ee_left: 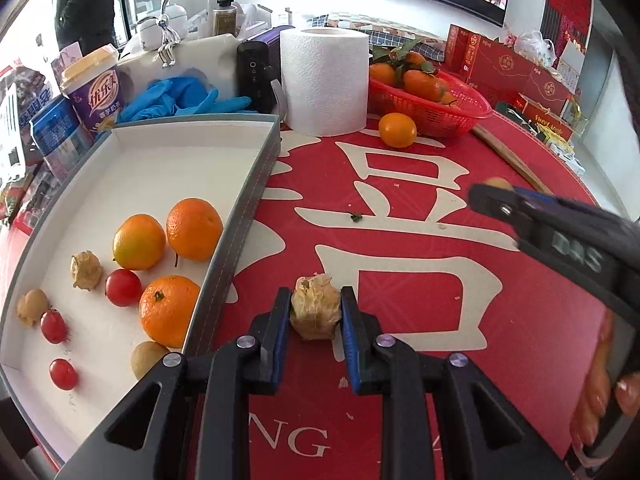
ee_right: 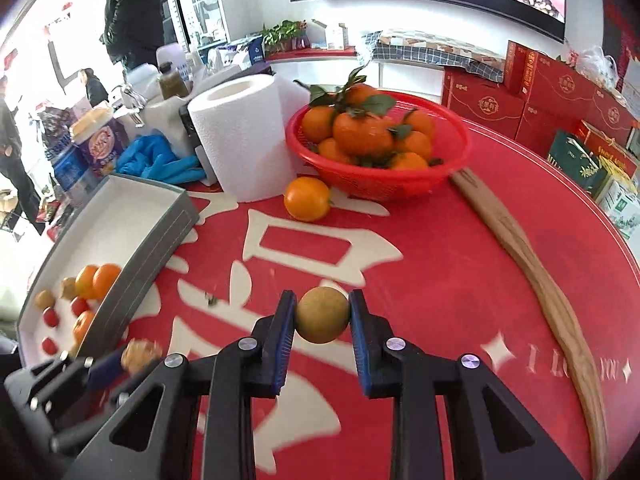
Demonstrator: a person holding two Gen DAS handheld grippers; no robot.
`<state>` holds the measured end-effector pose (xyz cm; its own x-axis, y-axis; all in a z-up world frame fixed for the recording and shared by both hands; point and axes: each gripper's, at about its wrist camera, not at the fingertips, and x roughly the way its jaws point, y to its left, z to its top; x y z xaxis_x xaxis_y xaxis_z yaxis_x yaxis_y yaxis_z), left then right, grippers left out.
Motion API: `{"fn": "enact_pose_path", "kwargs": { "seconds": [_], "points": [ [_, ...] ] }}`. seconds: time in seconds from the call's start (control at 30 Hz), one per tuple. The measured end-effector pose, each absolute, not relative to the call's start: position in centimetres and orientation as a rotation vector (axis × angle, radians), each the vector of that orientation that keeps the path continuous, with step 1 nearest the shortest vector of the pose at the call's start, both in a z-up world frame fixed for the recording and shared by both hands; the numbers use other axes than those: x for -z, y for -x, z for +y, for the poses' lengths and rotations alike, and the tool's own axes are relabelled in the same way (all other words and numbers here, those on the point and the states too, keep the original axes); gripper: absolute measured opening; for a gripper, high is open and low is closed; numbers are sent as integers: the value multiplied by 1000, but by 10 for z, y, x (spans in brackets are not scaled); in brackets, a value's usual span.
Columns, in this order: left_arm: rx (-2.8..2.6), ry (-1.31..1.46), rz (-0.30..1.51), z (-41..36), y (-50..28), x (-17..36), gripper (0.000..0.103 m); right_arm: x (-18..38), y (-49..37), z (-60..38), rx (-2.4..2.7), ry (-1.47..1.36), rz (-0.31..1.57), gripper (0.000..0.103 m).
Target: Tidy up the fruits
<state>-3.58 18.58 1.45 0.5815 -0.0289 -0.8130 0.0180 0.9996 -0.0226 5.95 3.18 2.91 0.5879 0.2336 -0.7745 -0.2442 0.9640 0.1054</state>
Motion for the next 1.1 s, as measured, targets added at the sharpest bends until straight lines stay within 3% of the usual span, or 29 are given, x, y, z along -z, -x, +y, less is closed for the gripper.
{"fn": "enact_pose_path", "kwargs": {
  "seconds": [0.5, 0.53, 0.57, 0.6, 0.63, 0.67, 0.7, 0.83, 0.9, 0.93, 1.1],
  "points": [
    [31, -98, 903, 159, 30, -9, 29, -4, -16, -9, -134, 83, 924, 28],
    [30, -108, 892, 158, 29, -9, 36, -4, -15, -11, -137, 74, 918, 28],
    [28, -115, 879, 158, 29, -8, 52, -4, -14, -13, -132, 76, 921, 28],
    [22, -108, 880, 160, 27, -7, 61, -4, -13, -14, -125, 84, 920, 30],
    [33, -88, 888, 162, 25, -7, 76, -4, -13, -14, -117, 89, 918, 45],
    [54, -64, 906, 165, 23, -5, 82, -3, -13, -14, -109, 93, 915, 75],
    [61, -72, 902, 164, 23, -5, 82, -3, -12, -14, -103, 97, 906, 84],
    [86, -75, 916, 158, 17, -4, 91, 0, -16, -7, -94, 133, 911, 86],
    [82, -74, 918, 158, 16, -3, 92, 3, -20, -12, -82, 99, 930, 94],
    [86, -78, 920, 157, 16, -3, 95, 5, -24, -18, -75, 63, 956, 103],
    [59, -88, 927, 158, 12, -2, 102, 5, -24, -24, -55, 39, 952, 103]
  ]
}}
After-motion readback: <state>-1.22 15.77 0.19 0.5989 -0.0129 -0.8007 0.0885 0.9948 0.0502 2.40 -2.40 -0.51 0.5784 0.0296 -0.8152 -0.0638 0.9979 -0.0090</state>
